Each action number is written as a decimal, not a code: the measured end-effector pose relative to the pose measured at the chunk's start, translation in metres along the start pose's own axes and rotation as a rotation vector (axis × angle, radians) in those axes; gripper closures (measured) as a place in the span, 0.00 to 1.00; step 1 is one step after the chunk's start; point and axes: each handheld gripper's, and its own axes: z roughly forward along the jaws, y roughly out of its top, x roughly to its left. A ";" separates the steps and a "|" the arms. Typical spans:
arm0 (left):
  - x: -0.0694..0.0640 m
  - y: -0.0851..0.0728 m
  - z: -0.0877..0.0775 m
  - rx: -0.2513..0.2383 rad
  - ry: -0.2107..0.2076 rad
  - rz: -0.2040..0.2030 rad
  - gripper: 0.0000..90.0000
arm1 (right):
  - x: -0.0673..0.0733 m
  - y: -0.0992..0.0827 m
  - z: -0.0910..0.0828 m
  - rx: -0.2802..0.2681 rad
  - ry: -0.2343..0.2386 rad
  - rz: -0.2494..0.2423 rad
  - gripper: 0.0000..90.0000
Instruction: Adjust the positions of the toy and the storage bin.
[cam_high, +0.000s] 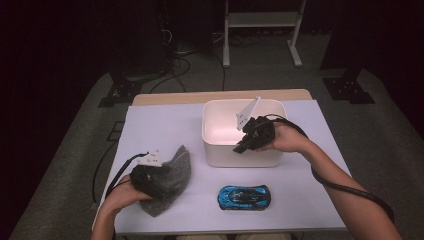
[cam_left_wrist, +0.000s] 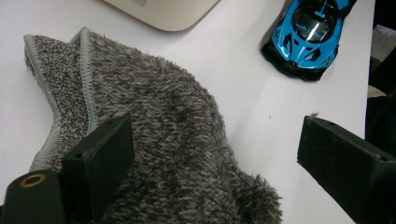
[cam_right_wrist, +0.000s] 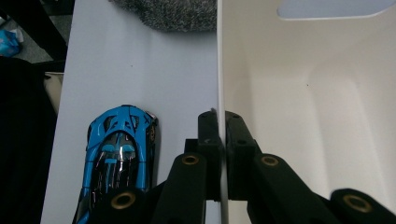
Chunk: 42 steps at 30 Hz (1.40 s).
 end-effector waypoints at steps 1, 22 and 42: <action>0.000 0.000 0.000 -0.001 -0.001 -0.001 0.11 | 0.001 0.000 0.000 -0.001 -0.001 -0.001 0.96; 0.000 0.000 0.001 0.003 -0.003 0.001 0.11 | 0.014 0.002 0.002 -0.012 0.015 -0.005 0.95; 0.000 -0.001 0.002 0.002 -0.005 0.003 0.11 | 0.020 -0.001 -0.012 -0.112 0.027 0.088 0.58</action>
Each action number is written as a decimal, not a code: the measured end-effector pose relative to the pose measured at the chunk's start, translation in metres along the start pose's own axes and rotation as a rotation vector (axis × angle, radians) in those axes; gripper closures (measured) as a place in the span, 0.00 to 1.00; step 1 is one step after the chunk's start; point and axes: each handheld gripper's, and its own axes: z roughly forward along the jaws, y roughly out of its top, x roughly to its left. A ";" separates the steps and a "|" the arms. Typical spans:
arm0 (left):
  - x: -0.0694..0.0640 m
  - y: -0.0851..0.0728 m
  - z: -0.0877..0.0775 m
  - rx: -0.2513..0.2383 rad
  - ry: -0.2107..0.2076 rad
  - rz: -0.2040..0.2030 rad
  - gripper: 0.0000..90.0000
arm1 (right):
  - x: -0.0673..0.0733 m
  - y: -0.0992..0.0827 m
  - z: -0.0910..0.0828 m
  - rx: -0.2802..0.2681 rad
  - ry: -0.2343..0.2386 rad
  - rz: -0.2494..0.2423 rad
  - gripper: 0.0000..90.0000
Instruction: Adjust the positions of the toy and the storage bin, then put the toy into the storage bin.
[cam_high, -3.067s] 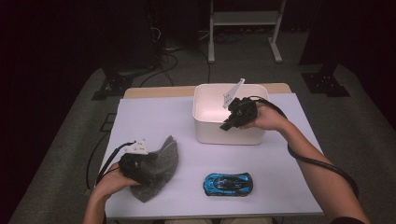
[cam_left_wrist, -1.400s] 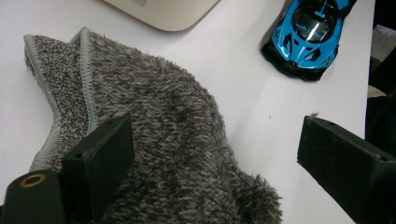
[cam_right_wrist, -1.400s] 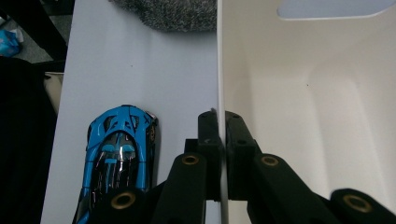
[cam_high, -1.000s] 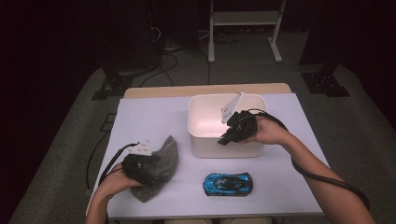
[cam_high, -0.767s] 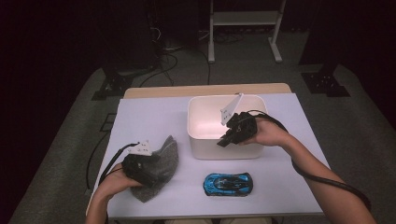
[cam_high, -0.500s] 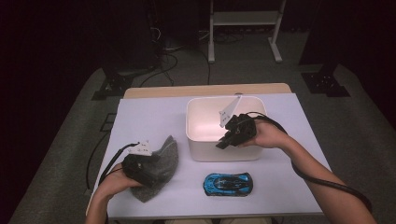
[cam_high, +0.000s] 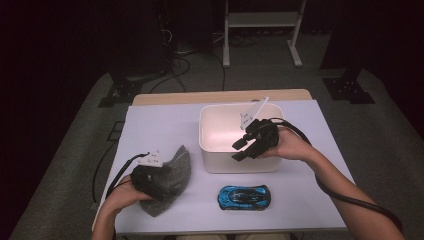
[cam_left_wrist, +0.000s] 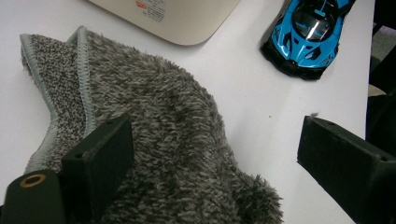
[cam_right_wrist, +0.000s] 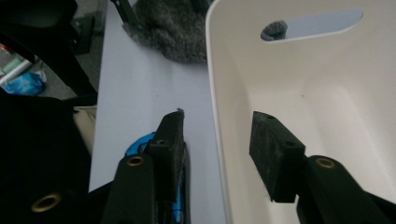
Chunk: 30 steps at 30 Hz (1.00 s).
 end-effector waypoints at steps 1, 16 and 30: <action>0.000 0.000 0.000 0.001 -0.001 0.000 0.11 | 0.002 0.000 -0.003 -0.017 -0.001 0.003 0.54; 0.001 -0.001 0.001 0.004 0.001 0.001 0.11 | 0.041 -0.014 -0.032 -0.177 -0.009 0.004 0.28; 0.001 -0.003 0.002 0.009 0.004 -0.002 0.11 | 0.063 -0.035 -0.027 -0.177 0.003 -0.021 0.27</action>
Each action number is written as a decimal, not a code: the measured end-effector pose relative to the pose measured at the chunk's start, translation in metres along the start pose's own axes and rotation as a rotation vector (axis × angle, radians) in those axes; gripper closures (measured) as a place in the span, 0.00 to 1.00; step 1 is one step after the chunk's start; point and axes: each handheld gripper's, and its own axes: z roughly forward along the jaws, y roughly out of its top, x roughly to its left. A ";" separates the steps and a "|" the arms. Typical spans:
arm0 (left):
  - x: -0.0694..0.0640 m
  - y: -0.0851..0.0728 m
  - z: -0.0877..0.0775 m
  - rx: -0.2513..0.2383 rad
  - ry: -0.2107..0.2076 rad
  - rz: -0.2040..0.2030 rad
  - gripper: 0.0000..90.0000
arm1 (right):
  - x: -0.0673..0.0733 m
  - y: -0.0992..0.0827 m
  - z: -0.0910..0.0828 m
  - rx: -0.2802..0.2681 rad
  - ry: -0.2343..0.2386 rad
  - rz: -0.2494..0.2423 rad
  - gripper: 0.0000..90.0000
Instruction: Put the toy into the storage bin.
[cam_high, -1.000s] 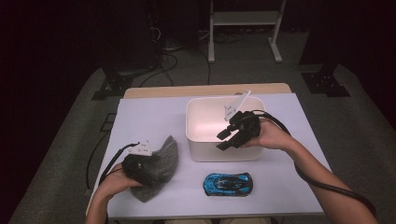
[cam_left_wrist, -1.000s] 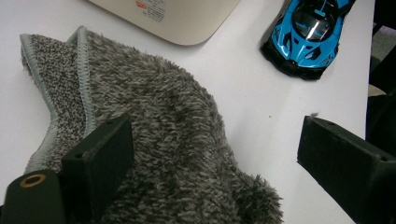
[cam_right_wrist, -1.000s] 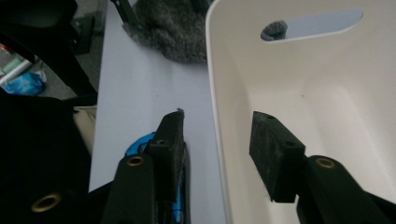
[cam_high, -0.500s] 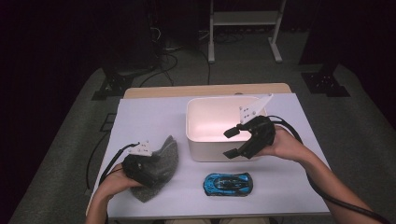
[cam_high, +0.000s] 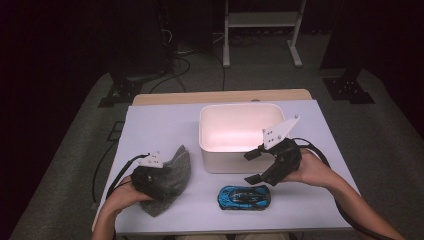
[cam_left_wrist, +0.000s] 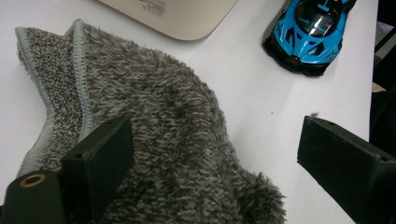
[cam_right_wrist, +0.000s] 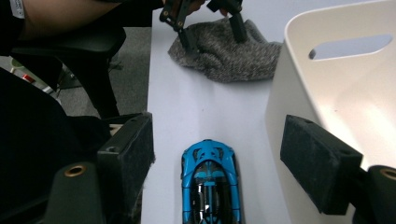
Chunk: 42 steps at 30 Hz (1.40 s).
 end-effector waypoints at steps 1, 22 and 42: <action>0.000 0.000 0.000 -0.001 0.002 0.001 0.11 | 0.001 -0.002 0.002 0.004 0.003 0.000 0.27; -0.001 0.002 -0.002 -0.009 0.020 0.002 0.11 | 0.011 -0.035 0.042 0.052 0.016 0.028 0.21; -0.004 0.004 -0.005 -0.013 0.033 0.010 0.09 | 0.013 -0.063 0.079 0.175 -0.021 0.023 0.18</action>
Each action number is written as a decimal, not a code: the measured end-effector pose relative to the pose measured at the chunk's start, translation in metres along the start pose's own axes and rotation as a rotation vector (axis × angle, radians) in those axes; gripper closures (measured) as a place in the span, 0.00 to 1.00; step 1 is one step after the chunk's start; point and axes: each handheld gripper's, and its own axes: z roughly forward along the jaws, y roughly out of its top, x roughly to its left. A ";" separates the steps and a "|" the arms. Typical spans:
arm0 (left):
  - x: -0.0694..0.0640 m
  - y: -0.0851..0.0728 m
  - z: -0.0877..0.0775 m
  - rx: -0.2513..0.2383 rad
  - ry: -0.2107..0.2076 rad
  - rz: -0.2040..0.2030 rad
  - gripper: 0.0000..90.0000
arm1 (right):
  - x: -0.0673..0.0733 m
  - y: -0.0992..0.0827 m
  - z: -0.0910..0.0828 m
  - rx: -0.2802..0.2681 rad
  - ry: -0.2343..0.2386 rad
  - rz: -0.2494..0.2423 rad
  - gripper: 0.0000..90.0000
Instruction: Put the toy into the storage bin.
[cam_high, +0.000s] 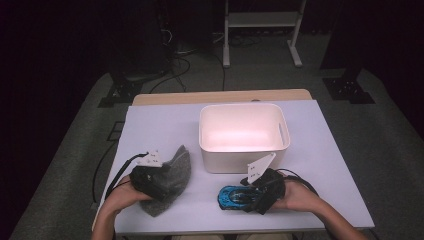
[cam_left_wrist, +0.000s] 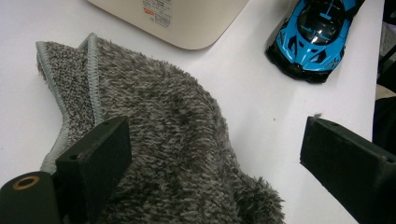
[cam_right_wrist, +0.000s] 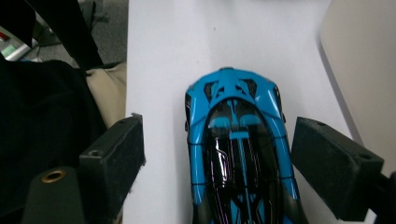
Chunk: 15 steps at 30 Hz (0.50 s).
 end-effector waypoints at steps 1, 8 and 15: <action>0.000 0.000 0.000 0.001 0.000 0.000 0.09 | -0.001 -0.001 0.001 0.006 -0.002 -0.002 0.18; 0.000 -0.001 0.000 0.002 0.000 -0.001 0.09 | -0.005 -0.003 0.005 0.027 -0.010 0.005 0.18; 0.000 -0.001 0.000 0.004 -0.003 -0.001 0.09 | -0.006 -0.005 0.008 0.063 -0.016 0.003 0.18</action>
